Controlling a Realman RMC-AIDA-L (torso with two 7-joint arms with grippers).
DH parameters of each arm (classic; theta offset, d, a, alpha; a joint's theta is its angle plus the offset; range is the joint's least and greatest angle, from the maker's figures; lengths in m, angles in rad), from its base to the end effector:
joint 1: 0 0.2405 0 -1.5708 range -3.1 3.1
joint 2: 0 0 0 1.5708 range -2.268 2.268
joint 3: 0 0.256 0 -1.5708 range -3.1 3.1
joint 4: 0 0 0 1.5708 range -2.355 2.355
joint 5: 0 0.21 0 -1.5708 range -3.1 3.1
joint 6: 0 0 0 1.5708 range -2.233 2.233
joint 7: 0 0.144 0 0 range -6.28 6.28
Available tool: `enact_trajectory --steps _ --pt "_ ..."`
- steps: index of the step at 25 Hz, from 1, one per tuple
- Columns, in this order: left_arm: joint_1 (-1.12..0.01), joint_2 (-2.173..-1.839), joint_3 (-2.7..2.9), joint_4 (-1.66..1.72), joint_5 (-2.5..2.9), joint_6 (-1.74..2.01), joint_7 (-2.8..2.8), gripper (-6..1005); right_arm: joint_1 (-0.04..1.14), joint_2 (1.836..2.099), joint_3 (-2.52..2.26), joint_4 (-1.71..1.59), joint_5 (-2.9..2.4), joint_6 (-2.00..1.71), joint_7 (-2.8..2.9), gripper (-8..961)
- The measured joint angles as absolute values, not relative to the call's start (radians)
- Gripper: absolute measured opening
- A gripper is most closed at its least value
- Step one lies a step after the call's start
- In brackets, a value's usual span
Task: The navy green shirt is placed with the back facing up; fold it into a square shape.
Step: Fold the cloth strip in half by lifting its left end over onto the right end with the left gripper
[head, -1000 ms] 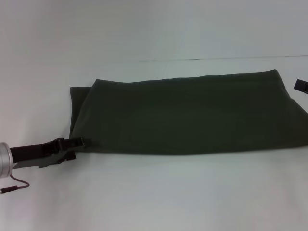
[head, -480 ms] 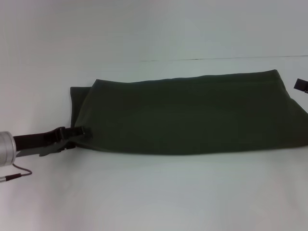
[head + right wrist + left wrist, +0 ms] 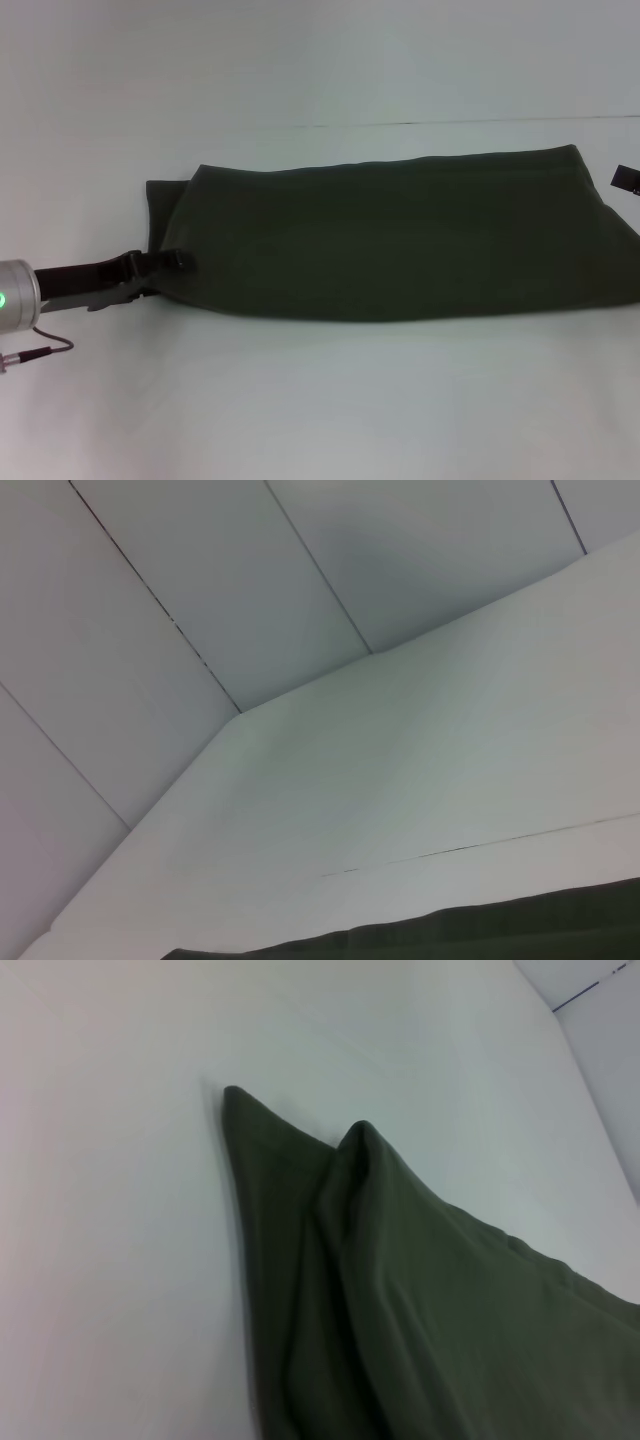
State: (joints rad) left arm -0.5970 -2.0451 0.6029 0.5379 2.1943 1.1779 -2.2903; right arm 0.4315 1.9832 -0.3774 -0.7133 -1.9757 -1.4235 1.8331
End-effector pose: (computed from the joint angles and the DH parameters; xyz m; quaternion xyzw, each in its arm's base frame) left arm -0.3115 0.3667 -0.0024 -0.7082 -0.6508 -0.2070 0.1787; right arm 0.3406 0.3350 0.1016 -0.7675 0.4715 0.3173 0.2965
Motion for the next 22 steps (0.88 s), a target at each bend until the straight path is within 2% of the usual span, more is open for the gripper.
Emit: enact_trajectory --steps 15,20,22 --pt "-0.601 -2.05 0.604 0.546 2.194 1.182 -2.26 677 0.436 1.983 -0.377 -0.713 -1.976 -1.419 1.83 900" --pt "-0.601 -2.05 0.604 0.548 2.198 1.187 -2.252 475 0.438 1.983 -0.377 -0.713 -1.976 -1.419 1.83 900" --pt "-0.602 -2.051 0.604 0.548 2.199 1.187 -2.252 432 0.438 1.983 -0.377 -0.713 -1.976 -1.419 1.83 900"
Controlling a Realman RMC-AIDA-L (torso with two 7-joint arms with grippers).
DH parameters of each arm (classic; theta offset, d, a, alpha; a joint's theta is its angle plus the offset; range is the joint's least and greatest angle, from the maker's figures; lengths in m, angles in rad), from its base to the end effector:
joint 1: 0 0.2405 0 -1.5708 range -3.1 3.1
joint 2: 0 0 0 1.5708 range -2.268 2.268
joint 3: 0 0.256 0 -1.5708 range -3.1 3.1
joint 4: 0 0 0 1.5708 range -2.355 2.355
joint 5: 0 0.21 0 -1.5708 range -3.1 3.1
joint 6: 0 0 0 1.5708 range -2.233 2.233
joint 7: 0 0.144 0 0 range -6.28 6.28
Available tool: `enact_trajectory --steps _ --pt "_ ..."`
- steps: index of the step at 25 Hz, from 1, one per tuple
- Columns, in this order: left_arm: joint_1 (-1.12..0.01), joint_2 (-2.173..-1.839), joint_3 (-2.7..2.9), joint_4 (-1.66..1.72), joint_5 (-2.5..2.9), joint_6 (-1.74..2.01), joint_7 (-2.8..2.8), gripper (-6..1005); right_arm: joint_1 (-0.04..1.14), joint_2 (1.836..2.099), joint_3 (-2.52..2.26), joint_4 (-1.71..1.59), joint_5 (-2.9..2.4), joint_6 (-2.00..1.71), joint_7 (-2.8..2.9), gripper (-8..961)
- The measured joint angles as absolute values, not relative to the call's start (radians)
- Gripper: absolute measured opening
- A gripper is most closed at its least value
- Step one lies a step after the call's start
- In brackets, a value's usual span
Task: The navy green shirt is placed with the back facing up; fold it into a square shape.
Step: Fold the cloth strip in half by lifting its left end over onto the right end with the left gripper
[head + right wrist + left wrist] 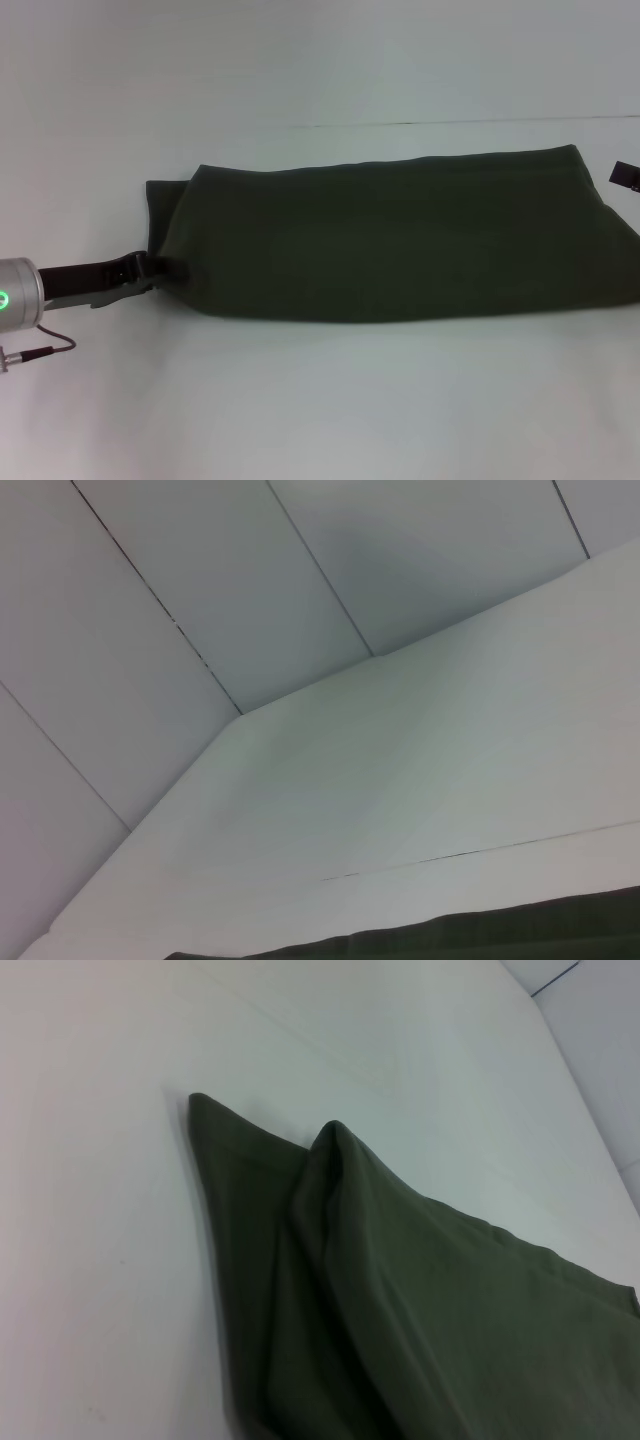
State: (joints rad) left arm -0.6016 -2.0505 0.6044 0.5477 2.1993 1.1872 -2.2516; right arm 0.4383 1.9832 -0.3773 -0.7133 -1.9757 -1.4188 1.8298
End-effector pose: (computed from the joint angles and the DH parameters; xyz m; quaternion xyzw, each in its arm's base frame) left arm -0.3076 0.3675 -0.0036 -0.7258 -0.6327 -0.2025 0.1787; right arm 0.3389 0.3376 0.1018 -0.7690 0.4681 0.3173 0.2980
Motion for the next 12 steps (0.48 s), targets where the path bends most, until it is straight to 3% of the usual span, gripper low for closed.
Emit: enact_trajectory --steps 9,12 --pt "-0.59 -2.051 0.595 0.552 2.193 1.182 -2.249 237 0.441 1.99 -0.376 -0.713 -1.976 -1.415 1.823 899" --pt "-0.567 -2.058 0.589 0.577 2.173 1.189 -2.243 46 0.445 1.998 -0.376 -0.713 -1.976 -1.414 1.815 899"
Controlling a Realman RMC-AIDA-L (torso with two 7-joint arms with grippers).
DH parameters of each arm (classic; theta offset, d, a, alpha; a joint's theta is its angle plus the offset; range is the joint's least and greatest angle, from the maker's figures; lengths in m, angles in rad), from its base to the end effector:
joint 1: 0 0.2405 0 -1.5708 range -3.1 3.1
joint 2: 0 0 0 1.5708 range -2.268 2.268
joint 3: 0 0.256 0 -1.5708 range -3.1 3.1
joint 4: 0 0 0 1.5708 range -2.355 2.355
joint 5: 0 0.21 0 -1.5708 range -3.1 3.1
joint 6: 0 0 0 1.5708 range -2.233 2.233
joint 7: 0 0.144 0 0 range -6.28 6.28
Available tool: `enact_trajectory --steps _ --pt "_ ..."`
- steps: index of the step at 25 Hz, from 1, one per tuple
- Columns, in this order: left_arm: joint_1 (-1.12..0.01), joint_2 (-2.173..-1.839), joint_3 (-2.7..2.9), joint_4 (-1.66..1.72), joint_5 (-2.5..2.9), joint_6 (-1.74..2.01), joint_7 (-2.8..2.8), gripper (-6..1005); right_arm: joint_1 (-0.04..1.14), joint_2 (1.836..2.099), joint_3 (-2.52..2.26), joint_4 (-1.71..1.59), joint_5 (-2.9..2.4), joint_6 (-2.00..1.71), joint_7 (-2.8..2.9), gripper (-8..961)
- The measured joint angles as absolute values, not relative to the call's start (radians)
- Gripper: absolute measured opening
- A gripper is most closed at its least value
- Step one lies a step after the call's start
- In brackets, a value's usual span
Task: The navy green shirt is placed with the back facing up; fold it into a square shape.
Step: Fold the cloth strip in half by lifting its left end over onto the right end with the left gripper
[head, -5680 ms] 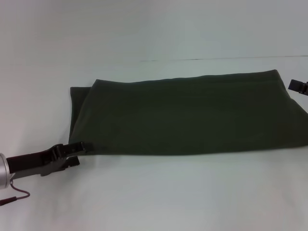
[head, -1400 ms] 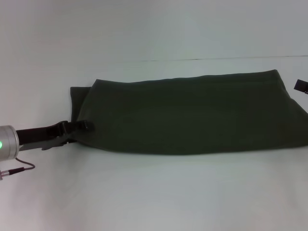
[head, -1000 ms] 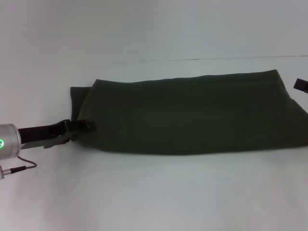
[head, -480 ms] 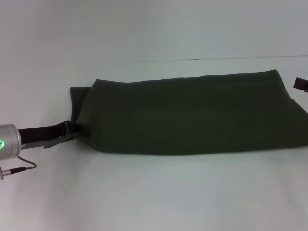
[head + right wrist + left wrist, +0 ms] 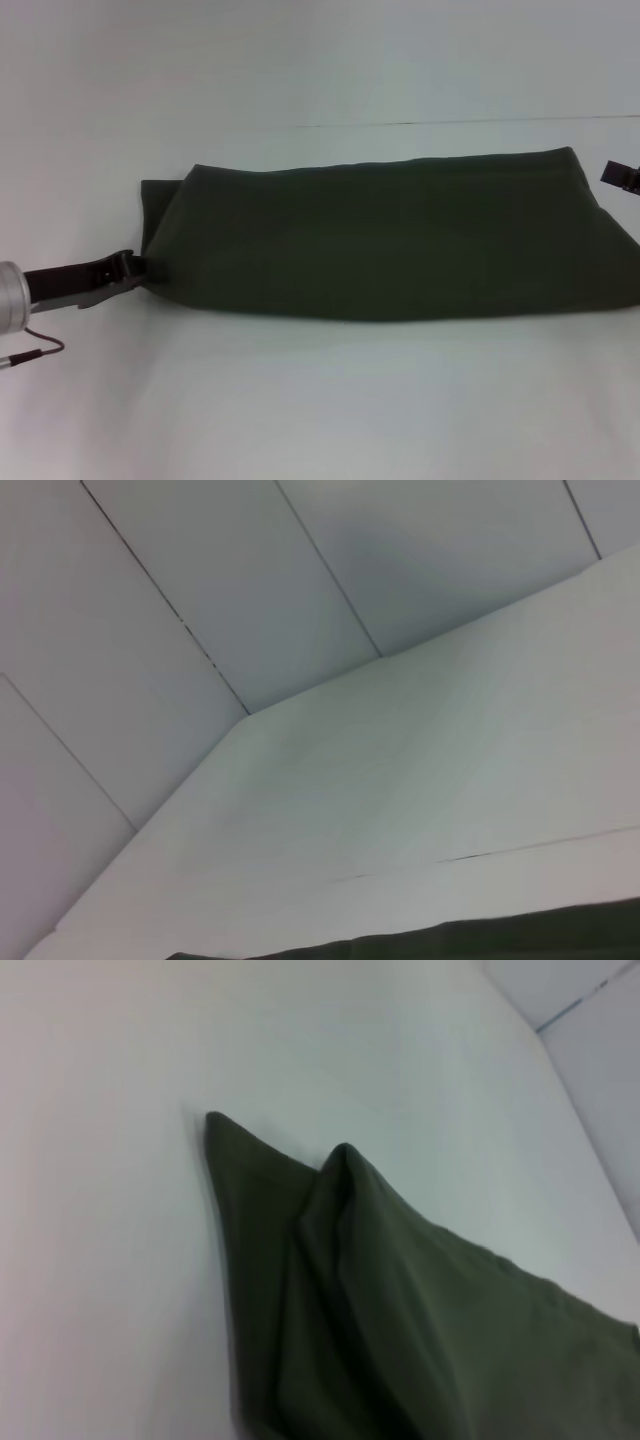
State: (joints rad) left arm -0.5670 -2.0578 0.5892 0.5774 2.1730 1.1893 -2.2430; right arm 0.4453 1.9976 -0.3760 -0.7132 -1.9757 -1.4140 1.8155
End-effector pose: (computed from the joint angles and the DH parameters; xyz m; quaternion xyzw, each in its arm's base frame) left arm -0.3153 0.3623 0.0030 -0.7144 -0.6362 -0.2195 0.1916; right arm 0.3353 0.3394 0.0958 -0.7716 0.4636 0.3195 0.2962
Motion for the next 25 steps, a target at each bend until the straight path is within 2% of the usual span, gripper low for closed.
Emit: enact_trajectory --steps 11,25 --pt "-0.416 -2.06 0.547 0.679 2.056 1.18 -2.209 41 0.471 2.037 -0.376 -0.709 -1.944 -1.392 1.79 894" --pt "-0.314 -2.0 0.4 0.72 2.06 1.185 -2.198 41 0.523 2.048 -0.377 -0.686 -1.934 -1.366 1.789 895"
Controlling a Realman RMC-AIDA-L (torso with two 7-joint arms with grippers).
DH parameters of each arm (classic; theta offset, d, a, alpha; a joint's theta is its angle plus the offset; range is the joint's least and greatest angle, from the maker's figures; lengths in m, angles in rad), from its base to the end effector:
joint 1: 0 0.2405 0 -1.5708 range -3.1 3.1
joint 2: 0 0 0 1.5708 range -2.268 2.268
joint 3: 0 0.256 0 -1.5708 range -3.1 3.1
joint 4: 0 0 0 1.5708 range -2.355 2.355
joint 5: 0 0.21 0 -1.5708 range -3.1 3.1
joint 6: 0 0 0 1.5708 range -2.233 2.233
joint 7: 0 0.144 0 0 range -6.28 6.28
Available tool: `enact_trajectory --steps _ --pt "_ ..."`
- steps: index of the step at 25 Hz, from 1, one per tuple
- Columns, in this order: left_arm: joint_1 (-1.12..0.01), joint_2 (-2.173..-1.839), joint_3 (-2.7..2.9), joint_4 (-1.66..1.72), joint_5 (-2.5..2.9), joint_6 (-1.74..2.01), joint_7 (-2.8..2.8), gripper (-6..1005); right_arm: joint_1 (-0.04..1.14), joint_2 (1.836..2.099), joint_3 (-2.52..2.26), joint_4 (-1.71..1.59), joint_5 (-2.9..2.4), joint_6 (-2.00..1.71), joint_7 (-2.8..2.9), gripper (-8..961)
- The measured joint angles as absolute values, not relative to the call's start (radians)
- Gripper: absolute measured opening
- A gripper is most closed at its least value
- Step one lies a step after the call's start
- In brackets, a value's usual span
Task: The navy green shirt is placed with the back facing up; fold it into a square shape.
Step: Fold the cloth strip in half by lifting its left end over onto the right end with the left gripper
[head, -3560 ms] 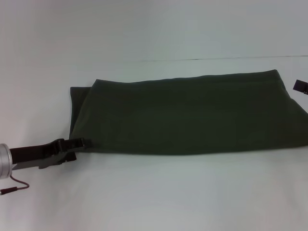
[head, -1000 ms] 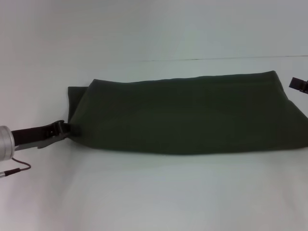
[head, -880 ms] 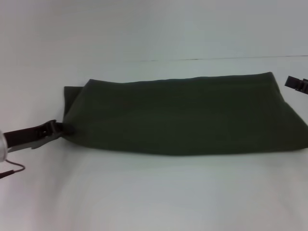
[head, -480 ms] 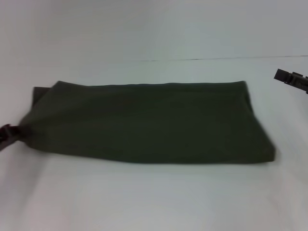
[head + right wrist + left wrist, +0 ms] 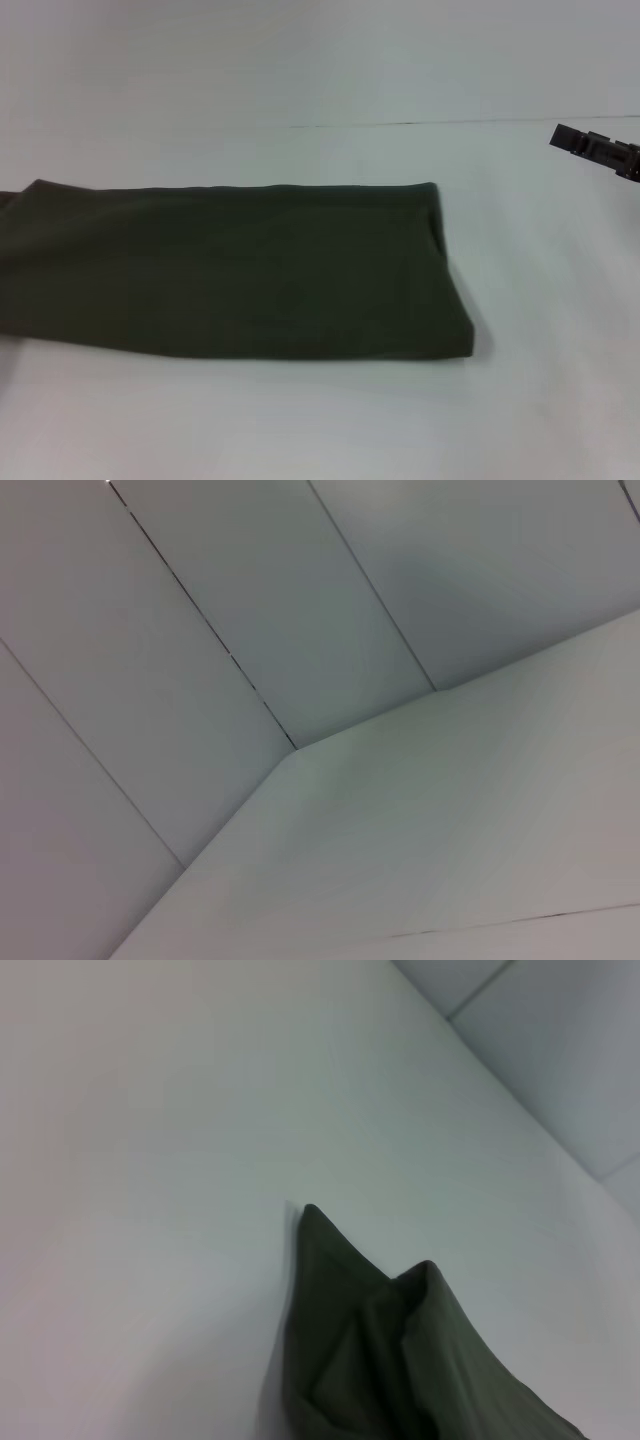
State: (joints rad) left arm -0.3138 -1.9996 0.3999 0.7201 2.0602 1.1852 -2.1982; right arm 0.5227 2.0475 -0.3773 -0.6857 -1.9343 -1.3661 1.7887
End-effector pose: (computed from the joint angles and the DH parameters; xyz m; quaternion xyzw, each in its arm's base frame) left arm -0.4084 0.2986 0.0990 -0.5982 -0.6623 -0.2880 0.3471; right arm 0.3046 0.3648 0.0735 -0.7727 0.4445 0.3535 0.2837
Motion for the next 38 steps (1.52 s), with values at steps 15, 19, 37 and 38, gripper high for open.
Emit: enact_trajectory --steps 15,19,37,38 --pt "-0.386 -2.068 0.38 0.82 1.909 1.468 -2.13 40 0.493 2.04 -0.376 -0.684 -1.923 -1.373 1.78 894" --pt "-0.481 -2.121 0.385 0.81 1.864 1.57 -2.068 39 0.479 2.036 -0.376 -0.684 -1.923 -1.383 1.774 892" --pt "-0.792 -2.175 0.179 -0.374 1.641 1.081 -1.028 52 0.421 2.005 -0.372 -0.687 -1.933 -1.469 1.7 880" --pt "-0.78 -2.175 0.14 -0.412 1.656 1.064 -0.961 98 0.421 2.005 -0.372 -0.687 -1.933 -1.469 1.7 880"
